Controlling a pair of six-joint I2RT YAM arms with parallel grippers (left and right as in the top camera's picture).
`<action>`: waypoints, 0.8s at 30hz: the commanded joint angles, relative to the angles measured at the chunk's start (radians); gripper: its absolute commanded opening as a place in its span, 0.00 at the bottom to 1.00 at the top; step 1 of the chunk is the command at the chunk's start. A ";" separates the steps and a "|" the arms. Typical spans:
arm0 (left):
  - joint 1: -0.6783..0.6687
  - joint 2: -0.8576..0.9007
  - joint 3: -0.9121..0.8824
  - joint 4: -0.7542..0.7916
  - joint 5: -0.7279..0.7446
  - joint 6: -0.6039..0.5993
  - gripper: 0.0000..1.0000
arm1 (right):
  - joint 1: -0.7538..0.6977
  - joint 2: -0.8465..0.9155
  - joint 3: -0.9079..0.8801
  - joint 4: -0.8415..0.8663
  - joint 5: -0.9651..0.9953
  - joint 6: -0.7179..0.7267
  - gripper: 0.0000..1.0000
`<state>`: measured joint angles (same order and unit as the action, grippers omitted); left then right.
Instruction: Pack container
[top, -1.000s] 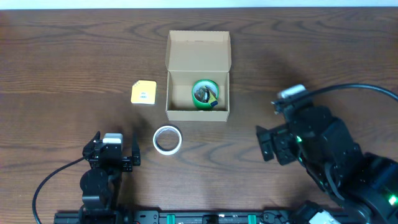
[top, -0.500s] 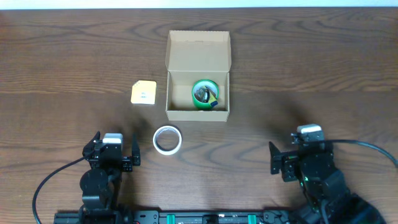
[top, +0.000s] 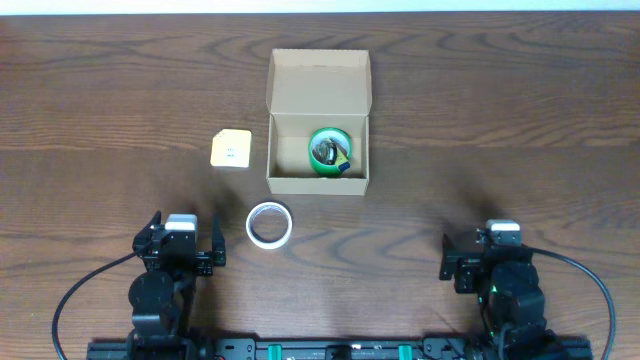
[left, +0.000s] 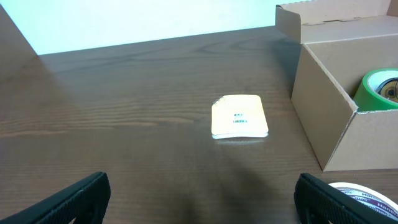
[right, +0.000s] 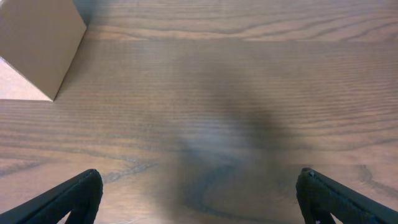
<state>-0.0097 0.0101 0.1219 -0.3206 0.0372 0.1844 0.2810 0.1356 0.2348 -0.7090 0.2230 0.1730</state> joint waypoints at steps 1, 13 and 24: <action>-0.003 -0.006 -0.022 -0.011 -0.011 0.011 0.95 | -0.019 -0.027 -0.031 0.003 -0.029 -0.025 0.99; -0.003 -0.006 -0.022 -0.011 -0.011 0.011 0.95 | -0.019 -0.045 -0.070 -0.005 -0.033 -0.025 0.99; -0.003 -0.006 -0.022 -0.011 -0.049 0.046 0.95 | -0.019 -0.045 -0.070 -0.005 -0.033 -0.025 0.99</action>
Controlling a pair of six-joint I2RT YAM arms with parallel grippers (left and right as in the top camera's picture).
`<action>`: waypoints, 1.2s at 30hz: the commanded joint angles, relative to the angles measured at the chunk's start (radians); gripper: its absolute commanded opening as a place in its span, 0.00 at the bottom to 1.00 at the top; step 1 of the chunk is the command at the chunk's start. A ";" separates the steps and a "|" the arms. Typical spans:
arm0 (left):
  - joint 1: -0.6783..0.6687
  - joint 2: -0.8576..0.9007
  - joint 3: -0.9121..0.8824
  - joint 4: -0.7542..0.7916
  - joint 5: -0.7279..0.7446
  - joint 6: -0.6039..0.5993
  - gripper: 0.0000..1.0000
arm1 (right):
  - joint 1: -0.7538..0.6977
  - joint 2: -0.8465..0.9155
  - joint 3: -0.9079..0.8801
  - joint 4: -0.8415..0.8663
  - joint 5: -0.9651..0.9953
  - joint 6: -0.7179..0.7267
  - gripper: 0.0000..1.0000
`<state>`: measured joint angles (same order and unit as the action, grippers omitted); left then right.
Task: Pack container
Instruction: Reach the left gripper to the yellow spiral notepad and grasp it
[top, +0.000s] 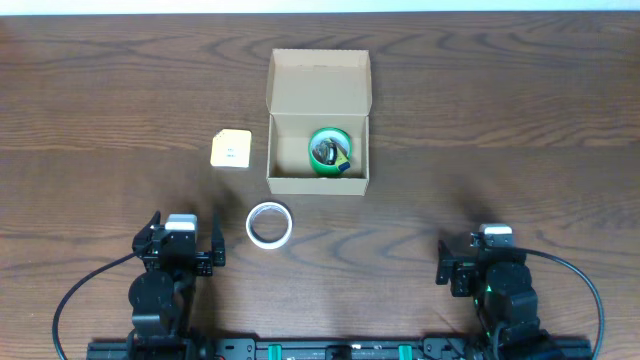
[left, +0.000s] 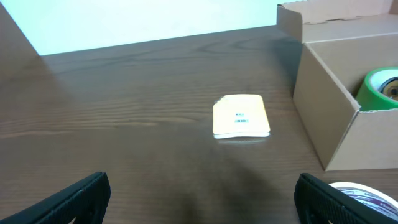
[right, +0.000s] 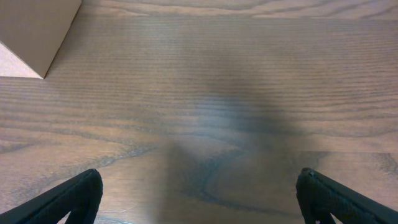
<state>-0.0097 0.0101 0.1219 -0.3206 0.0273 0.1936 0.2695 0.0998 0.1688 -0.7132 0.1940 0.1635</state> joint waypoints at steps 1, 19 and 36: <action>-0.003 -0.006 -0.022 -0.011 -0.036 0.035 0.96 | -0.007 -0.009 -0.004 -0.001 -0.004 -0.015 0.99; -0.004 0.854 0.512 0.168 0.106 -0.255 0.95 | -0.007 -0.009 -0.004 -0.001 -0.004 -0.015 0.99; -0.002 1.497 1.149 -0.268 0.236 -0.288 0.95 | -0.007 -0.009 -0.004 -0.001 -0.004 -0.015 0.99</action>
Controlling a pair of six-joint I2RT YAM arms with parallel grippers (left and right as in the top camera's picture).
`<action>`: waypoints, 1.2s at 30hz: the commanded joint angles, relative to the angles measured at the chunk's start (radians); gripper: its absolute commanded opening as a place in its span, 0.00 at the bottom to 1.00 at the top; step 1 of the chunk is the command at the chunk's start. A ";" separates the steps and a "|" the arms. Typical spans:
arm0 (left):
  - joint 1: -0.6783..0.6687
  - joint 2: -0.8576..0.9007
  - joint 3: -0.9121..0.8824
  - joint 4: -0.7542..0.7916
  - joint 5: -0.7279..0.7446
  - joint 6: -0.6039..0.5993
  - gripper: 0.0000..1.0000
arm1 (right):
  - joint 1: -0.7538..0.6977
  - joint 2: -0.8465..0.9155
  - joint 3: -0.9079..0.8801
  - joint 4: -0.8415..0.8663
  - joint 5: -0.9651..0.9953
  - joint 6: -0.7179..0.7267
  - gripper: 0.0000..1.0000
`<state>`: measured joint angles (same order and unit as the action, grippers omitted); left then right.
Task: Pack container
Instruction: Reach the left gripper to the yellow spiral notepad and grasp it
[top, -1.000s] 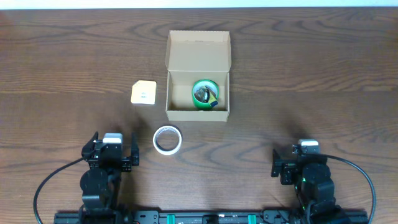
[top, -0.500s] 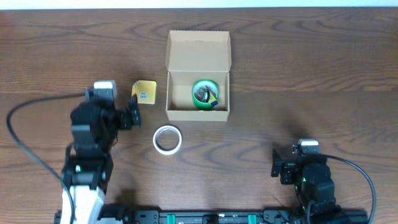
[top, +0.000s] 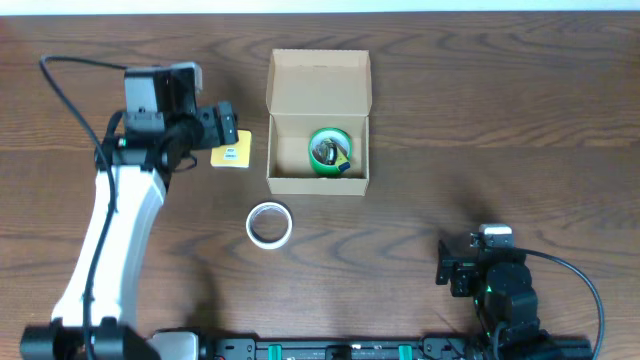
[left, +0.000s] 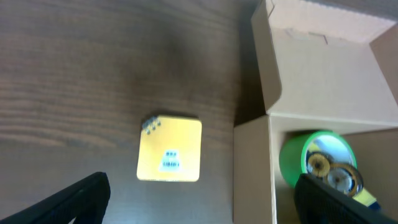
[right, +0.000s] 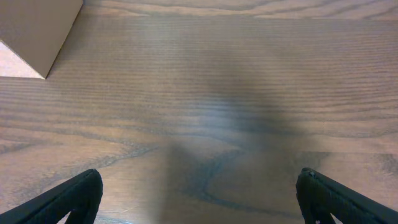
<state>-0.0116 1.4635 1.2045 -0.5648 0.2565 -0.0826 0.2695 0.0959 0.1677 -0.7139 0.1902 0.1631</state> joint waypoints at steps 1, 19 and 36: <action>0.000 0.084 0.113 -0.074 0.007 -0.011 0.95 | -0.007 -0.005 -0.003 0.000 0.000 -0.015 0.99; 0.000 0.521 0.319 -0.321 -0.005 0.164 0.95 | -0.007 -0.005 -0.003 0.000 0.000 -0.015 0.99; -0.016 0.657 0.319 -0.234 -0.096 0.162 0.95 | -0.007 -0.005 -0.003 0.000 0.000 -0.015 0.99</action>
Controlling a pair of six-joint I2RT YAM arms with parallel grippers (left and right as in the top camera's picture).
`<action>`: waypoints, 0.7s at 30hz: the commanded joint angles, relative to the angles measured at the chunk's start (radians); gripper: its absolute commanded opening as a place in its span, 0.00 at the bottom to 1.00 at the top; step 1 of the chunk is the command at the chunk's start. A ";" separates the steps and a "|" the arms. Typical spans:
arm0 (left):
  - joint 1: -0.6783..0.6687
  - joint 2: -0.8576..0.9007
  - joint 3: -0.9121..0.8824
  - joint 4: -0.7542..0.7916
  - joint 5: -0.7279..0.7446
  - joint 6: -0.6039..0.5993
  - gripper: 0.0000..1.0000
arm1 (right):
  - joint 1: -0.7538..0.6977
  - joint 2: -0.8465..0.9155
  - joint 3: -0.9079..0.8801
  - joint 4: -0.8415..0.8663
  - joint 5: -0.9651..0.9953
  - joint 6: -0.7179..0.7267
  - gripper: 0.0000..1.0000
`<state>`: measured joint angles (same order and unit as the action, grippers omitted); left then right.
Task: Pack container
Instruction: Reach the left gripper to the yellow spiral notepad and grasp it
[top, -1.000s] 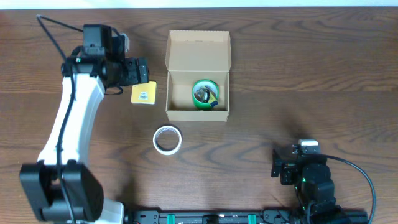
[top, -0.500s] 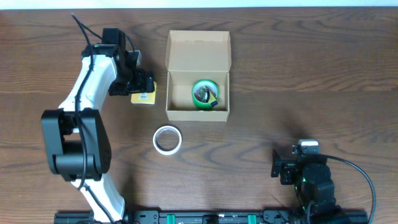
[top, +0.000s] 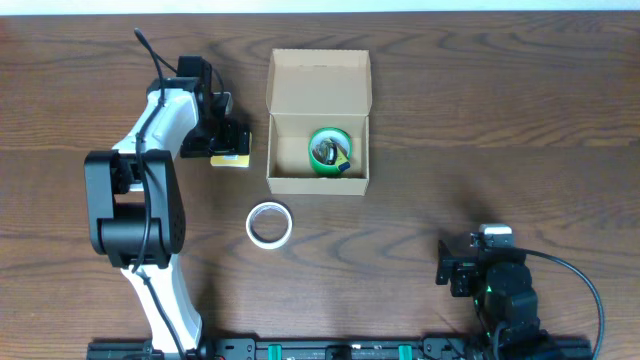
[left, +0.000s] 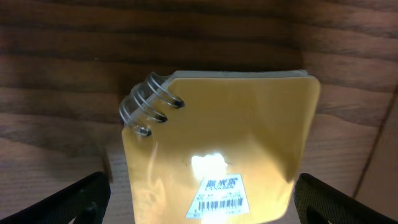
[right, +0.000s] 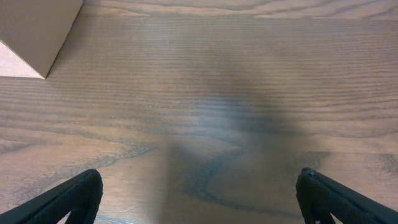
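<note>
A small yellow ring-bound notepad (left: 217, 146) with a barcode sticker lies on the table just left of the open cardboard box (top: 318, 70). My left gripper (left: 202, 205) is right above it, open, one finger on each side of the pad. From overhead the left gripper (top: 227, 138) covers most of the notepad (top: 232, 158). Inside the box lies a green tape roll (top: 328, 150) with small items in its core. A white tape roll (top: 269, 223) sits in front of the box. My right gripper (right: 202, 199) is open over bare table.
The box's lid flap (top: 319, 80) stands open at the far side. A box corner (right: 31, 31) shows at the upper left of the right wrist view. The right arm (top: 495, 275) rests near the front edge.
My left gripper has come down from well above the notepad and box to just over the pad, which now fills its view. The right arm has not moved.
Both arms rested open near the front edge, with the notepad, box and white tape roll ahead of the left one. The left arm then stood extended high over the notepad beside the box. Now it is low, open around the pad.
</note>
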<state>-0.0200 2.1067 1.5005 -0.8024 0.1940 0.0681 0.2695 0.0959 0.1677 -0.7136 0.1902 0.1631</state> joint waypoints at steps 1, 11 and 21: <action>-0.013 0.014 0.023 0.012 -0.050 0.013 0.96 | -0.007 -0.005 -0.003 0.000 0.000 -0.015 0.99; -0.028 0.022 0.023 0.024 -0.071 0.024 0.95 | -0.007 -0.005 -0.003 0.000 0.000 -0.015 0.99; -0.058 0.063 0.023 0.024 -0.071 0.021 0.95 | -0.007 -0.005 -0.003 0.000 0.000 -0.015 0.99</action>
<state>-0.0761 2.1277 1.5063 -0.7776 0.1234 0.0826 0.2695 0.0959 0.1677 -0.7136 0.1902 0.1631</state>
